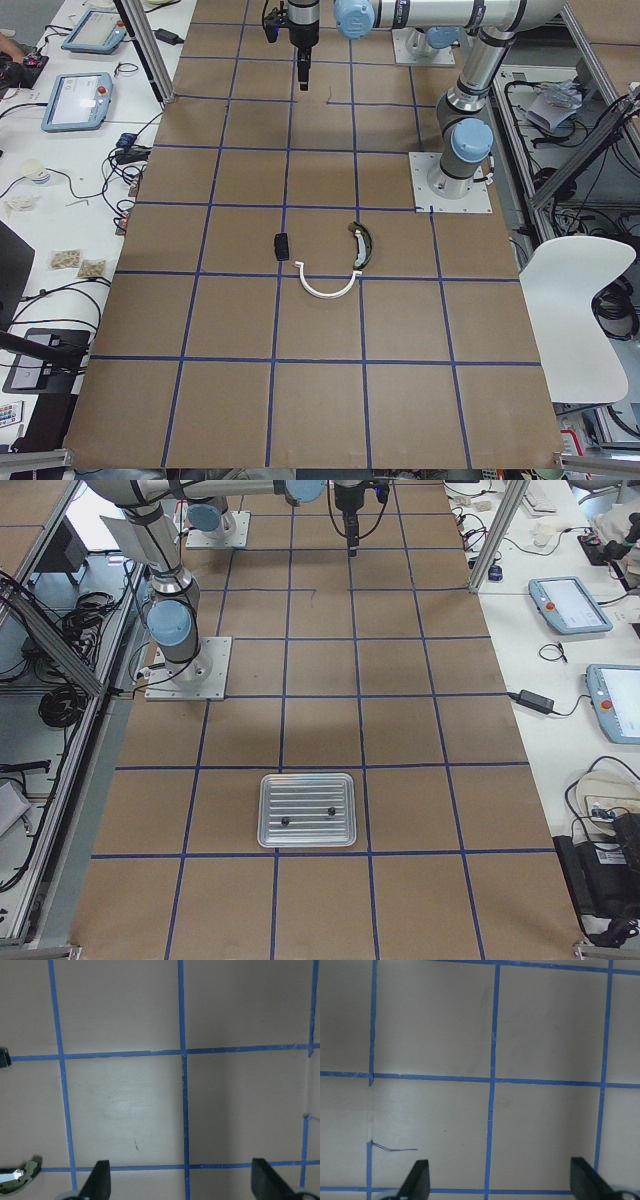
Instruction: Place bearing gear from tray to pile
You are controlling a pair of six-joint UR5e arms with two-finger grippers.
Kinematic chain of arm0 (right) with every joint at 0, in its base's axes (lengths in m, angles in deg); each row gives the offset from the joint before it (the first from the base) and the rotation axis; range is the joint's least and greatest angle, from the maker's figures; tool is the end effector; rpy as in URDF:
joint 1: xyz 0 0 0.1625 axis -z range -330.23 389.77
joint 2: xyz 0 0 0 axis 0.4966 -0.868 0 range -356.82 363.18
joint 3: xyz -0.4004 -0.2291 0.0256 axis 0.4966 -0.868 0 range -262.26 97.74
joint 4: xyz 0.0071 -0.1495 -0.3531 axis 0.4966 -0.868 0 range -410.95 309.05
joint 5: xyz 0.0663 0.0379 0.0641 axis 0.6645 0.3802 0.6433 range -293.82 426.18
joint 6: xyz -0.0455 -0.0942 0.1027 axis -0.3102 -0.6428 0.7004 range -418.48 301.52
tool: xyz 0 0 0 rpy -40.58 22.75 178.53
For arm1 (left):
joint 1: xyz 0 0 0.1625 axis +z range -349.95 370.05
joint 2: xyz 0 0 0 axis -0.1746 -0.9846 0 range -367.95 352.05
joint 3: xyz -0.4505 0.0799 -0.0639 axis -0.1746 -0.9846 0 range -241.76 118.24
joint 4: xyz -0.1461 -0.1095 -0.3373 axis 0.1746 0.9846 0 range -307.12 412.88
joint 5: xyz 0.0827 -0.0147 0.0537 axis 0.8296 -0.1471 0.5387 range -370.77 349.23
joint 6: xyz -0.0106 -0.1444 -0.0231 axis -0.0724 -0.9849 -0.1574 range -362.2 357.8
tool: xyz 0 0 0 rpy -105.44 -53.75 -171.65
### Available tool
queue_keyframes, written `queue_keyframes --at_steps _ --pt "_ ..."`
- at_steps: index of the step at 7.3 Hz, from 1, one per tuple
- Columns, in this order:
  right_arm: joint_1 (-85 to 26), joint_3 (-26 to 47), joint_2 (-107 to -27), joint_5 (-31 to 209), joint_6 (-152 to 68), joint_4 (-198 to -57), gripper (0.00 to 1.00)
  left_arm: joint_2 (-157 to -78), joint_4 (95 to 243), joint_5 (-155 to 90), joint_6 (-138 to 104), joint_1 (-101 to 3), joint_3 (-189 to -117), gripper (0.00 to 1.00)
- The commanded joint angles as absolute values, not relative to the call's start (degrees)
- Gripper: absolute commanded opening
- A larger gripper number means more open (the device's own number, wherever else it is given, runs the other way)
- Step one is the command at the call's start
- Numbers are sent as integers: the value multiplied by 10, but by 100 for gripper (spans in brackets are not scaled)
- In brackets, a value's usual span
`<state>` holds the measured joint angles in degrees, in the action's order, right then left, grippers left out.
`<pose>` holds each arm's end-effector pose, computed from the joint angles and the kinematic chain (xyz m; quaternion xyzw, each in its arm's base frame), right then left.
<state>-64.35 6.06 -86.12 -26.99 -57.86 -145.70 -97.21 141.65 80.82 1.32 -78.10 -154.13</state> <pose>0.1593 -0.4688 0.4949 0.0292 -0.9979 0.0510 0.0256 -0.1146 -0.4561 0.4669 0.0146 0.9998 0.0041 0.0137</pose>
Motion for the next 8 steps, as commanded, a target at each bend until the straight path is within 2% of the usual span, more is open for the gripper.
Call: queue_keyframes --at_steps 1,8 --pt "-644 61 -861 -270 -579 -1456 100 -972 1417 808 13 -781 -1541 100" --pt "-620 76 -860 -279 -585 -1443 100 -973 1416 812 19 -781 -1541 100"
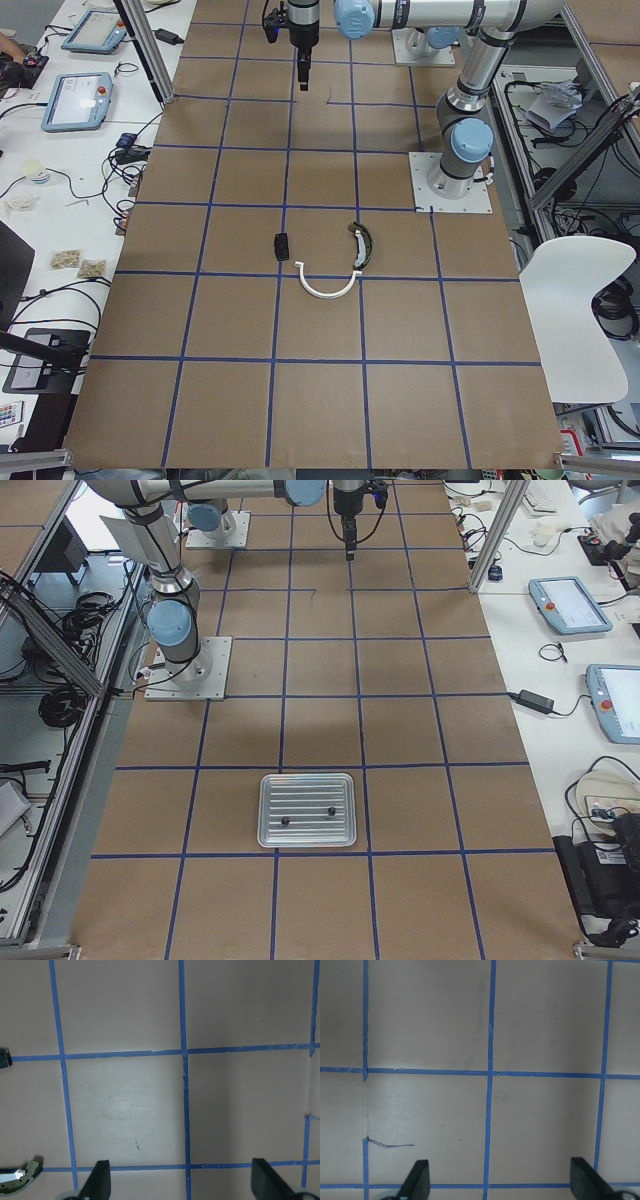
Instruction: Place bearing gear from tray to pile
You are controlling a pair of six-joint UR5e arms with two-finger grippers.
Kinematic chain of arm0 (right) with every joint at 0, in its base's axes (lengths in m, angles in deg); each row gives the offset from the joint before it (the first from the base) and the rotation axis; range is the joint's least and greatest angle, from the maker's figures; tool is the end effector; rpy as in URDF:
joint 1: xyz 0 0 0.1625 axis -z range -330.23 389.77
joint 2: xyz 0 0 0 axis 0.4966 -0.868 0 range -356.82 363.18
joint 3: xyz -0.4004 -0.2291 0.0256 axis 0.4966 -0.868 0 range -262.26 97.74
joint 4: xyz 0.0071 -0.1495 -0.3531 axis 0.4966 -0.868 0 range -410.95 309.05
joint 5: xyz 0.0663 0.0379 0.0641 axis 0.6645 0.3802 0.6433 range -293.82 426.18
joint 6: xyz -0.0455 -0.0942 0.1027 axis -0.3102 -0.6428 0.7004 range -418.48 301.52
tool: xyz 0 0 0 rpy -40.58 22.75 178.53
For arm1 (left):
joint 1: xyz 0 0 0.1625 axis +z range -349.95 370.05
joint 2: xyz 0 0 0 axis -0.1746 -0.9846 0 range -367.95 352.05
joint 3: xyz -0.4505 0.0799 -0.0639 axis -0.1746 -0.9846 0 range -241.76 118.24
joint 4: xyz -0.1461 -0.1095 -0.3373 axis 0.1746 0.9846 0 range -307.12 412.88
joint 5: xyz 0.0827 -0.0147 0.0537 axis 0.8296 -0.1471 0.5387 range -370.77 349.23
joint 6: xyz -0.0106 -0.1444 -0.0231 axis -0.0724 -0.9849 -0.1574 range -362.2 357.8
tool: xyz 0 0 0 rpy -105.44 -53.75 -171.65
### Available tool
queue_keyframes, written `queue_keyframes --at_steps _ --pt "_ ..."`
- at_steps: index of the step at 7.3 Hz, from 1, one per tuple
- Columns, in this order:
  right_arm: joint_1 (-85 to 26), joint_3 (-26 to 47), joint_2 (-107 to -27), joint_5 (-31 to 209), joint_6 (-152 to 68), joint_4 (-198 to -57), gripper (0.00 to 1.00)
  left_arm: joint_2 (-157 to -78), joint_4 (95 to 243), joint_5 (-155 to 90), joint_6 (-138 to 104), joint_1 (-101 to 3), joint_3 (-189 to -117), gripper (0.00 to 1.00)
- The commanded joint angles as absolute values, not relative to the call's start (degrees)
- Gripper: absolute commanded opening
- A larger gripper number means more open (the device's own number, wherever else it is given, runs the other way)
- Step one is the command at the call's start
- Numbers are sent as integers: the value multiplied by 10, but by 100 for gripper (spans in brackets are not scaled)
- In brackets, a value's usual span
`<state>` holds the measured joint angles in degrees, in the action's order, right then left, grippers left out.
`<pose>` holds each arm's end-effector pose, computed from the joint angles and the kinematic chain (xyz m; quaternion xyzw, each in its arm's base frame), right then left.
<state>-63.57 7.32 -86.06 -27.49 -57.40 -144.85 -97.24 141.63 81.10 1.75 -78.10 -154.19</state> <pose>0.1514 -0.4663 0.4825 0.0188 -0.9988 0.0322 0.0308 -0.1139 -0.4561 0.4663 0.0184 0.9997 0.0049 0.0161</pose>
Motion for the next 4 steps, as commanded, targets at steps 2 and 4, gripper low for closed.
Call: queue_keyframes --at_steps 2,4 --pt "-486 69 -875 -277 -769 -1439 100 -972 1417 807 19 -781 -1541 100" --pt "-328 70 -881 -278 -1017 -1445 100 -974 1417 810 19 -780 -1541 100"
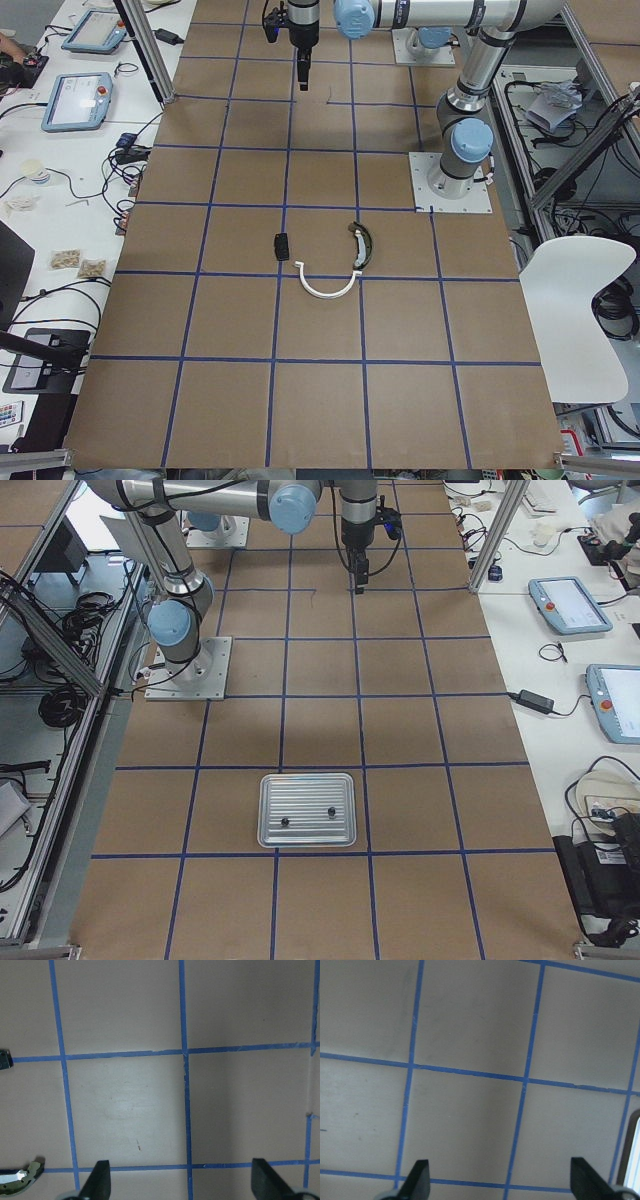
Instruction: Place bearing gear from tray to pile
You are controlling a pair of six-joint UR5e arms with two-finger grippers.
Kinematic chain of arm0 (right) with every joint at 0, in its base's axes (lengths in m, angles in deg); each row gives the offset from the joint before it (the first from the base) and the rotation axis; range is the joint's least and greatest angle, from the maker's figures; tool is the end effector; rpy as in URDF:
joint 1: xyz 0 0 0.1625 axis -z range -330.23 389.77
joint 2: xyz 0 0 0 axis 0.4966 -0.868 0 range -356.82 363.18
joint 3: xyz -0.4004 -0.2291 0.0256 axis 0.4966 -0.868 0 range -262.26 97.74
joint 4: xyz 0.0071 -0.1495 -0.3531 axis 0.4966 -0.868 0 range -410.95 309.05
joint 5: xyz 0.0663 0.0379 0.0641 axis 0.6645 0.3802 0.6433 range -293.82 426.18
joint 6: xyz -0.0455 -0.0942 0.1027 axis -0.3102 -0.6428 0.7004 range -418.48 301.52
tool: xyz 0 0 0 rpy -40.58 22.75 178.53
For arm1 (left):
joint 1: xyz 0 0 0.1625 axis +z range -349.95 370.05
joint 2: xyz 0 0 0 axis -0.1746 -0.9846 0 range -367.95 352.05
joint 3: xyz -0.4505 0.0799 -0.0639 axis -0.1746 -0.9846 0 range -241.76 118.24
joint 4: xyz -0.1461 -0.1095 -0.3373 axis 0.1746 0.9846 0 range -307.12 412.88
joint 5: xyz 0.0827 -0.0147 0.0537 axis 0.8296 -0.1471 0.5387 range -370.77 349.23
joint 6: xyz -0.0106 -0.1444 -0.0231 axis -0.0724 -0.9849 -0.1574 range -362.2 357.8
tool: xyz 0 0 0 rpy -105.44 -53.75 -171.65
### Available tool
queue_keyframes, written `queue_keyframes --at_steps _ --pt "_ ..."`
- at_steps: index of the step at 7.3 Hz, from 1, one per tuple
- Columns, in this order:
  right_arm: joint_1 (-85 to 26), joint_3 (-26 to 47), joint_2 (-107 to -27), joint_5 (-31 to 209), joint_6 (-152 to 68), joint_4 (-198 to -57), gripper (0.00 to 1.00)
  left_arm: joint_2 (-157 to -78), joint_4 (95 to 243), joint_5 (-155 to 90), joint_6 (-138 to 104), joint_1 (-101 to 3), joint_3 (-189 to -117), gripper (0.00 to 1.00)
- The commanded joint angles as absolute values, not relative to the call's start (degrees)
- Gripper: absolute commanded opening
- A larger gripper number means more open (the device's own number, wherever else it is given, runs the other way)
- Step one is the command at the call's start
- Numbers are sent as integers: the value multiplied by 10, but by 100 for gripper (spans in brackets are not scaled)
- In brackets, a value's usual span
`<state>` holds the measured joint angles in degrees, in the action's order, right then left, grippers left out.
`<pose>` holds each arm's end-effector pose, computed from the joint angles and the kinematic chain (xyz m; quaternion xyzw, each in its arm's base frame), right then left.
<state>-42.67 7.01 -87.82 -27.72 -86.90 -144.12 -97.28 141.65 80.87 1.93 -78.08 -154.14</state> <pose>-0.0221 -0.4789 0.4981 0.0931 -0.9942 0.0260 0.0480 -0.1143 -0.4565 0.4663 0.0198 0.9997 0.0049 0.0141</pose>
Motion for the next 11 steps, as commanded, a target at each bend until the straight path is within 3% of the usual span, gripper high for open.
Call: queue_keyframes --at_steps 1,3,7,9,11 --pt "-248 78 -876 -276 -1068 -1450 100 -973 1417 811 19 -781 -1541 100" --pt "-131 100 -813 -275 -1193 -1475 100 -972 1417 809 18 -781 -1542 100" --pt "8 177 -644 -270 -1381 -1789 100 -972 1417 808 16 -782 -1542 100" --pt "65 196 -591 -267 -1411 -1801 95 -974 1417 808 13 -782 -1542 100" --pt "69 204 -590 -270 -1421 -1807 92 -973 1417 808 15 -782 -1542 100"
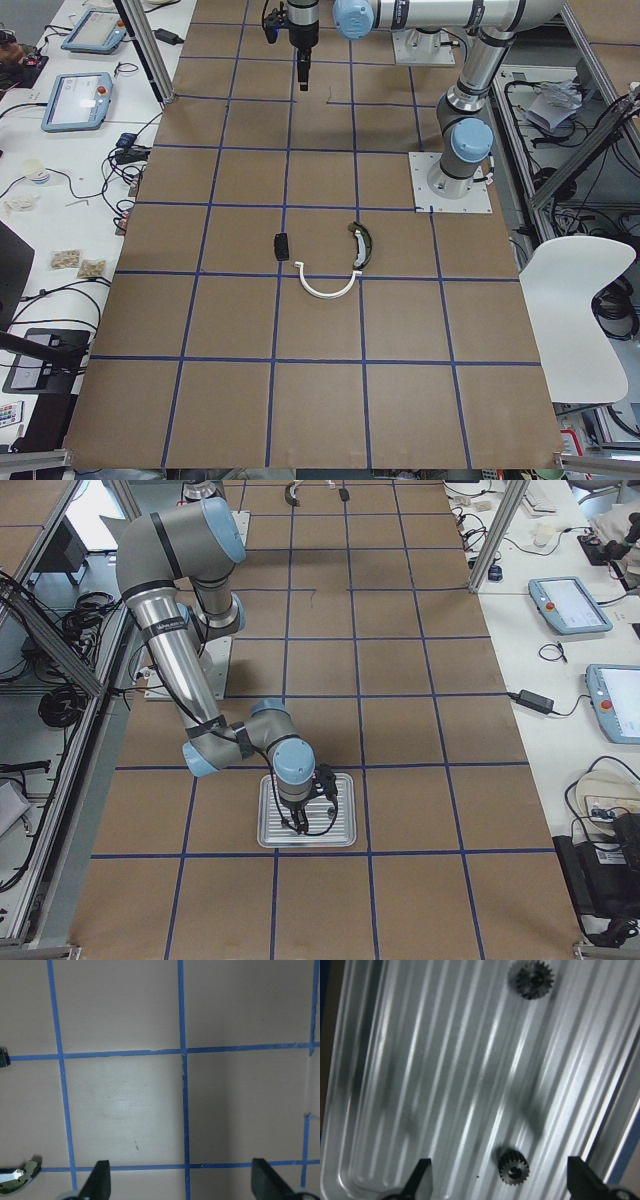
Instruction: Place bearing gear from tray to pile
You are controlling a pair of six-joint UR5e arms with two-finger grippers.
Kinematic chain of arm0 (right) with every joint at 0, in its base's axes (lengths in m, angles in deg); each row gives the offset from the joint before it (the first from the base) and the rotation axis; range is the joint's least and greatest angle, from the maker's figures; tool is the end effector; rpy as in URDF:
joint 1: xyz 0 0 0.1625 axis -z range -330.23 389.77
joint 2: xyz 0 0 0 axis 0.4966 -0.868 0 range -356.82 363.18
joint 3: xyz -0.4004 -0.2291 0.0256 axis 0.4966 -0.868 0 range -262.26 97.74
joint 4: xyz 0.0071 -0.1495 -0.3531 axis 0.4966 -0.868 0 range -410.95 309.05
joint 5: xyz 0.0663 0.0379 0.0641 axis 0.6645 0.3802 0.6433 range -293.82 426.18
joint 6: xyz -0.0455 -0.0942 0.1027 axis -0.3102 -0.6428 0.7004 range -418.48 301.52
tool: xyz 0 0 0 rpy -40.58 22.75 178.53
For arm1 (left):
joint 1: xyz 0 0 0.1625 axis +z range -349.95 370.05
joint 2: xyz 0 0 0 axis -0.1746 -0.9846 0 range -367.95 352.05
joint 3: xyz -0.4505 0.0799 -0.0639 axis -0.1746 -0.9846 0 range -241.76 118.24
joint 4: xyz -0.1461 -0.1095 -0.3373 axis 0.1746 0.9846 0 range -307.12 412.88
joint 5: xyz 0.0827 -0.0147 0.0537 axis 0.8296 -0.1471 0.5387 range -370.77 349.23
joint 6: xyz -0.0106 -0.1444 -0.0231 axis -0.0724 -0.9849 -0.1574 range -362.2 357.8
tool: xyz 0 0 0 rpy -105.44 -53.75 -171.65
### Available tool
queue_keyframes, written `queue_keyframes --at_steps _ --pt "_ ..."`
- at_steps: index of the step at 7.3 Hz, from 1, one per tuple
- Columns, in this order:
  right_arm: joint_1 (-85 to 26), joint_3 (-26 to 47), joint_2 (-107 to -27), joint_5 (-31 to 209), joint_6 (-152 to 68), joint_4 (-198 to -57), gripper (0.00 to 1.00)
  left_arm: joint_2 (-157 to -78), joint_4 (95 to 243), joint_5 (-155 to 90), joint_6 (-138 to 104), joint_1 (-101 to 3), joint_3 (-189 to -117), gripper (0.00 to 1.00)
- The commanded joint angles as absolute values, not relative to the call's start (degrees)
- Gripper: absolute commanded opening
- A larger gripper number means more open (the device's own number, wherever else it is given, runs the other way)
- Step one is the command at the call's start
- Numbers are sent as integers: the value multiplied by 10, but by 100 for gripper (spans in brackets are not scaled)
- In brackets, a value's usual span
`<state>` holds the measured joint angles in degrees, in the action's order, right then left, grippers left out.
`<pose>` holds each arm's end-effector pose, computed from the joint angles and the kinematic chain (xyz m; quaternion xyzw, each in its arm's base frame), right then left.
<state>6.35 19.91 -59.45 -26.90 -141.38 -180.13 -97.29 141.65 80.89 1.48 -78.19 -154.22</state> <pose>-0.4901 -0.3490 0.1969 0.1421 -0.9895 -0.0267 0.0040 -0.1152 -0.4561 0.4656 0.0168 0.9997 0.0056 0.0142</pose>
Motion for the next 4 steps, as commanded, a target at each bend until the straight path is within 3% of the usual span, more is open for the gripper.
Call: queue_keyframes --at_steps 1,4 --pt "69 204 -587 -269 -1423 -1815 87 -973 1417 809 14 -782 -1542 100" --pt "69 204 -585 -268 -1429 -1836 66 -973 1417 811 19 -781 -1542 100"
